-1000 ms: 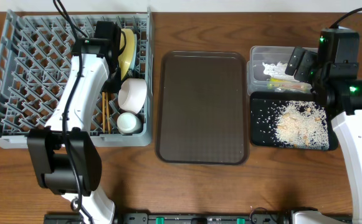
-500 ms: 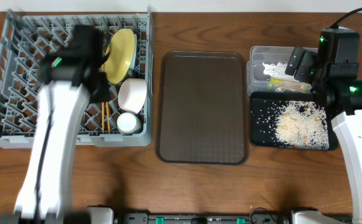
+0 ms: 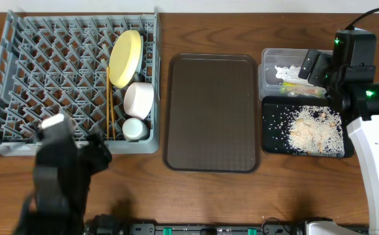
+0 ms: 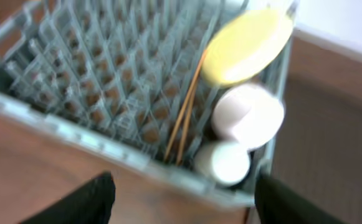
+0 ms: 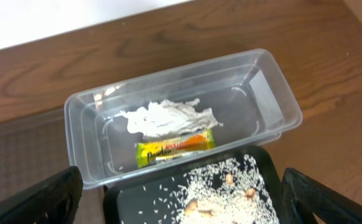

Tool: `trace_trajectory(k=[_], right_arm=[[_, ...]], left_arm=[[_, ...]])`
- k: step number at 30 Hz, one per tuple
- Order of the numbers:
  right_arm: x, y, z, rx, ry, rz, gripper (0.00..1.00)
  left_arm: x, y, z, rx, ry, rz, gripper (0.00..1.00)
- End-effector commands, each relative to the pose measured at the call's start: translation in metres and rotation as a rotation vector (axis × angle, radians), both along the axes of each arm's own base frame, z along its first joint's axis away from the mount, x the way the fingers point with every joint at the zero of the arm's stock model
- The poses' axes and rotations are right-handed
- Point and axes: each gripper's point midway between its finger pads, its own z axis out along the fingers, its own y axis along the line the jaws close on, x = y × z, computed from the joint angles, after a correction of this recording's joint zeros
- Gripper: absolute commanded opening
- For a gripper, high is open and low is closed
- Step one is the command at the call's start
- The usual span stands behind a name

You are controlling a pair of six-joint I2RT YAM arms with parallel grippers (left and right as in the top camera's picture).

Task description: Sort waste into correct bins and load items into the dishwasher

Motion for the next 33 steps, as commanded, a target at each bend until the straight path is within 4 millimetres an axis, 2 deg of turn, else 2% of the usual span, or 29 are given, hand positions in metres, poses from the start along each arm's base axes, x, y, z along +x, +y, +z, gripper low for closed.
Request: trace_trajectory(k=[1,3,5,11,15,19,24,30,33], right_arm=[[-0.001,-0.006,0.003,-0.004,-0.008,-0.028,0.99],[-0.001,-0.006,0.003,-0.004,-0.008,-0.029,0.99],[-0.001,-0.006,0.003,-0.004,-0.008,-0.029,0.99],[-0.001,-0.006,0.003,-0.004,-0.008,-0.028,0.99],[-0.001,-0.006,0.003,-0.004,-0.008,-0.028,0.99],[-0.001,-0.006,0.003,-0.004,-0.008,-0.028,0.99],[-0.001,-0.006,0.003,-0.004,-0.008,-0.028,0.99],[-0.001,-0.006,0.003,-0.004,-0.009,-0.028,0.99],[-0.001,-0.006,0.003,-0.004,-0.008,-0.028,0.99]], left_arm=[[-0.006,-0.008,-0.005,-0.063,-0.178,-0.033,0.72],[-0.004,-0.011,-0.014,-0.102,-0.241,-0.032,0.73],[-0.002,-0.011,-0.031,-0.167,-0.255,0.006,0.78],[0.013,-0.013,-0.105,-0.236,-0.144,0.068,0.85],[0.028,-0.014,-0.129,-0.226,-0.138,0.063,0.88],[0.035,-0.014,-0.142,-0.195,-0.106,0.05,0.89],[0.043,-0.016,-0.146,-0.101,-0.073,-0.018,0.89],[0.051,-0.031,-0.144,-0.01,-0.069,-0.179,0.86],[0.053,-0.045,-0.139,0.042,-0.084,-0.311,0.86]])
